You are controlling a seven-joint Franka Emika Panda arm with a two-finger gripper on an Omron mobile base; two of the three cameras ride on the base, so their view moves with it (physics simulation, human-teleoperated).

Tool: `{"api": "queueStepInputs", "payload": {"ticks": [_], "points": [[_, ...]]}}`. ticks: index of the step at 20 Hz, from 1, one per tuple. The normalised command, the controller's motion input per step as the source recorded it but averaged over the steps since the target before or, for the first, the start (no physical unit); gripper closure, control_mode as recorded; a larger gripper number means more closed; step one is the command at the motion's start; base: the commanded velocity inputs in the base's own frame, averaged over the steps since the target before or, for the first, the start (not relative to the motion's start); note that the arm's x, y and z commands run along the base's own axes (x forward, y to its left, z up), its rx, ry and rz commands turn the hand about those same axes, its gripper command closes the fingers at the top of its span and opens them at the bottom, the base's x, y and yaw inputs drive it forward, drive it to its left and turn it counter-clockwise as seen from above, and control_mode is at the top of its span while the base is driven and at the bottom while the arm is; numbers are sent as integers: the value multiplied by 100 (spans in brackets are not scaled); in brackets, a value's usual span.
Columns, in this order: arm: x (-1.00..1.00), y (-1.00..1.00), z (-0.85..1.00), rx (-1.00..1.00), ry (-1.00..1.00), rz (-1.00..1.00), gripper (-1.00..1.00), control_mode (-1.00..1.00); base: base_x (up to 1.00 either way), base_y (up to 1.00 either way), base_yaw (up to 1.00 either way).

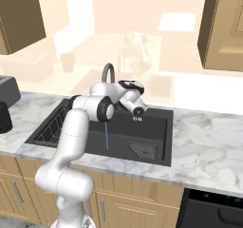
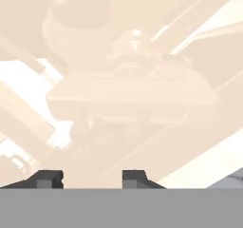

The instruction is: Turn on the sink faucet and place the jug under the water for a few seconds to fill it up.

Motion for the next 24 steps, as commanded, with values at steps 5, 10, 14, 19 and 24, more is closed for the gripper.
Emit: {"api": "queueStepInputs", "payload": {"ticks": [5, 10, 14, 19, 24], "points": [[-2, -24, -20, 2, 11, 0, -100, -100, 0, 0, 0], [-53, -25, 26, 0, 0, -2, -100, -100, 0, 0, 0], [-88, -23, 83, 0, -12, -5, -100, -100, 0, 0, 0], [-79, -9, 97, 0, -11, -4, -100, -100, 0, 0, 0], [-89, 0, 83, -5, -6, -2, -100, -100, 0, 0, 0]]}}
